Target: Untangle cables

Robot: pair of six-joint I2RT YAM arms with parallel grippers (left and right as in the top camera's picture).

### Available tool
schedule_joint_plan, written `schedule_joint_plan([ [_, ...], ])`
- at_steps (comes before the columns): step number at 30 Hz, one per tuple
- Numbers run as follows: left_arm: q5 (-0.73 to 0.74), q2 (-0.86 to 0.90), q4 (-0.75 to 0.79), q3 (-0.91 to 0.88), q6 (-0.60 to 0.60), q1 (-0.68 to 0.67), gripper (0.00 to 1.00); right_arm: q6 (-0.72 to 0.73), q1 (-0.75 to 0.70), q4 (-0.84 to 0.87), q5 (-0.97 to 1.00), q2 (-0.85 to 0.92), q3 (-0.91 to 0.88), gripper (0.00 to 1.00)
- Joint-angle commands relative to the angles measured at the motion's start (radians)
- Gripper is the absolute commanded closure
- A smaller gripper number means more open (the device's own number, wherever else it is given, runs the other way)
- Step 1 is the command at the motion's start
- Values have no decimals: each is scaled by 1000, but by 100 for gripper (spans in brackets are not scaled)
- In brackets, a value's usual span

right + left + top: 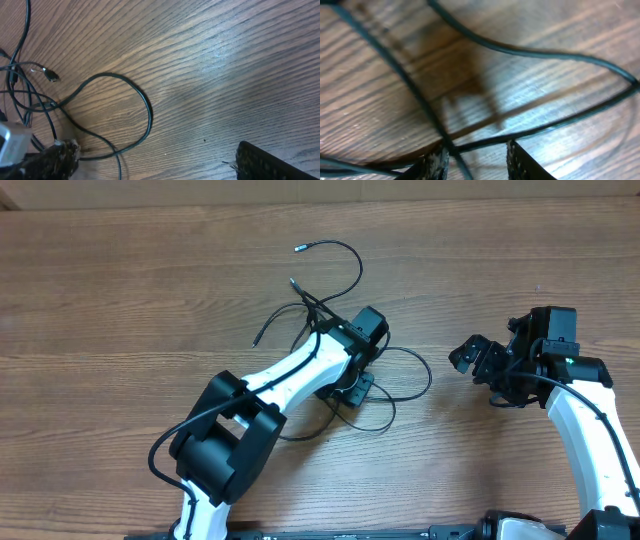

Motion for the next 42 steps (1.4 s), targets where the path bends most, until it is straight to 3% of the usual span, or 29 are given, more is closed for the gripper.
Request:
schedule_joint_plan([
  [1,21,12,9,-3,-139,47,58,-5,8,0,-1,5,0,0],
  [7,196,13,61,-4,-173,114,53,-4,8,4,-1,6,0,0],
  [12,190,13,82,-4,-194,115,55,-4,8,4,-1,5,0,0],
  [23,-58,13,40,-5,-127,28,52,-4,8,1,-1,5,0,0],
  [42,-76,51,24,-5,-53,28,55,-4,8,0,-1,5,0,0],
])
